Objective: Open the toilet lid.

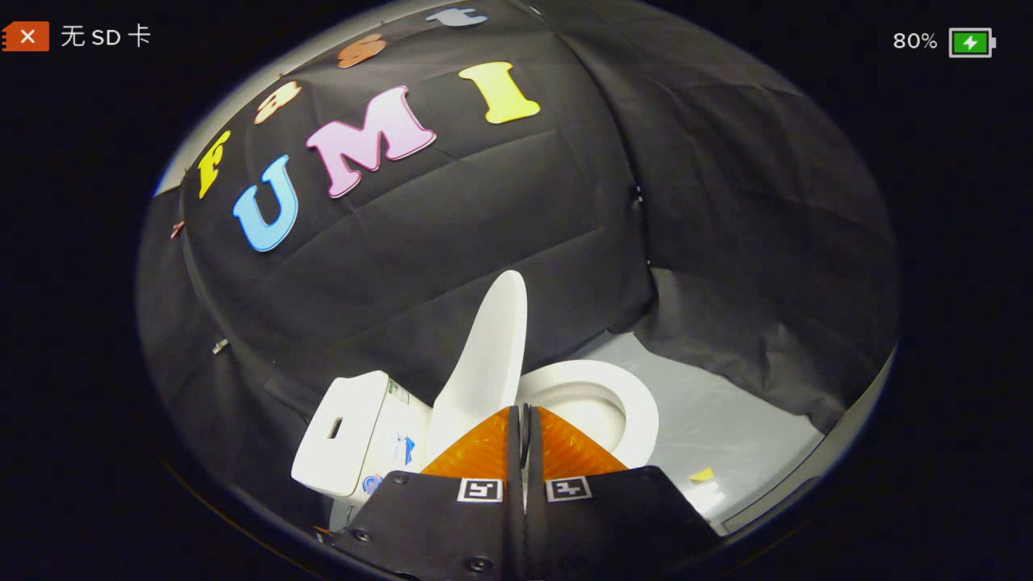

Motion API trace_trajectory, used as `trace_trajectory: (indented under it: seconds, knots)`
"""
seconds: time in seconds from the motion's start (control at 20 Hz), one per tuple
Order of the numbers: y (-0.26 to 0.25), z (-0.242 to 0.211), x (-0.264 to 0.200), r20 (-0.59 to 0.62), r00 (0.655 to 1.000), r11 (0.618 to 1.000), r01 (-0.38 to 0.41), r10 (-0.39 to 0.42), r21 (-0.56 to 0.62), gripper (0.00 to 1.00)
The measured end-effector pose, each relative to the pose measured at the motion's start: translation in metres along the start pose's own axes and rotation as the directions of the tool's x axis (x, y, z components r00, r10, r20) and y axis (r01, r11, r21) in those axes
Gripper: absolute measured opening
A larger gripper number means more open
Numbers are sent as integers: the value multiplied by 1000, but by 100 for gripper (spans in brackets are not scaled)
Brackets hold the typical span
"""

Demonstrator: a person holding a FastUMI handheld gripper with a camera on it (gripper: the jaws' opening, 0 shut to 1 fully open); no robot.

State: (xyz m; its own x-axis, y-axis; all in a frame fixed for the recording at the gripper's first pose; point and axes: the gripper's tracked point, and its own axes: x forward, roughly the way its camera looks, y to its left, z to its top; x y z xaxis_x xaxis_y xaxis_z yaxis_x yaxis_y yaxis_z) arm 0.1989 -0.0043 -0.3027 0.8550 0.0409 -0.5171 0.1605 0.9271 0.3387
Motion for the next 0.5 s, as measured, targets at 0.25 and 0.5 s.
trace_trajectory:
  seconds: [0.25,0.5]
  knots:
    - [50,6,-15,46,999,997,-2,6,-78,6]
    - [101,8,-26,78,996,989,-20,32,-145,7]
